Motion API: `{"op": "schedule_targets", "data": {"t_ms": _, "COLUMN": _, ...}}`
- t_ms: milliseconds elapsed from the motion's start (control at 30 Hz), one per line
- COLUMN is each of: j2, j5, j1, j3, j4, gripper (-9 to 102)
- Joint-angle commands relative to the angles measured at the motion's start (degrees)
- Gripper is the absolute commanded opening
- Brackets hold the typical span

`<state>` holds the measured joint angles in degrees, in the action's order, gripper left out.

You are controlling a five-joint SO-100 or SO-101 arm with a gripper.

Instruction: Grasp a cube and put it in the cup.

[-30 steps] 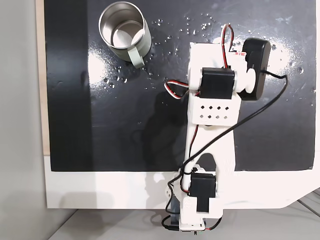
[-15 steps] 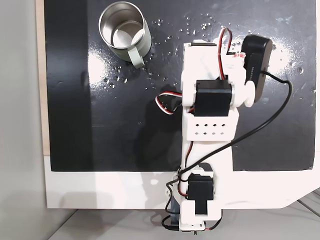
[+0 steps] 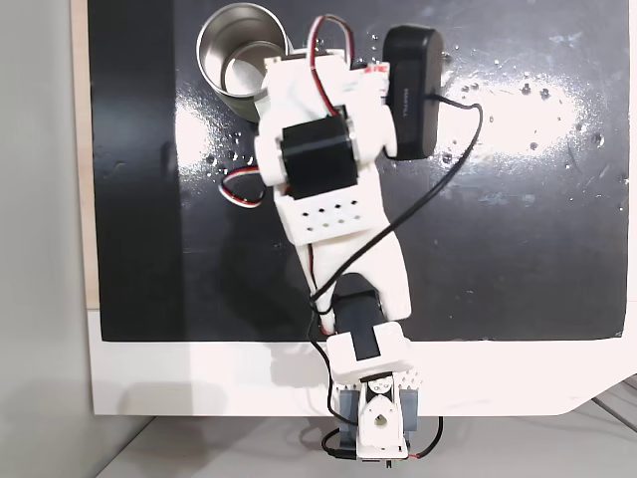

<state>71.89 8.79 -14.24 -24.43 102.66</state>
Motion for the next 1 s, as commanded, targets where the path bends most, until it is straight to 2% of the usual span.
{"op": "schedule_targets", "data": {"t_ms": 0, "j2": -1.58, "j5": 0.97, "j1": -2.81, "j3": 6.33, "j4": -0.35, "gripper": 4}}
{"op": "schedule_targets", "data": {"t_ms": 600, "j2": -20.21, "j5": 1.05, "j1": -8.96, "j3": 29.09, "j4": -5.01, "gripper": 5}}
{"op": "schedule_targets", "data": {"t_ms": 967, "j2": -22.85, "j5": 1.41, "j1": -8.70, "j3": 31.64, "j4": -4.66, "gripper": 6}}
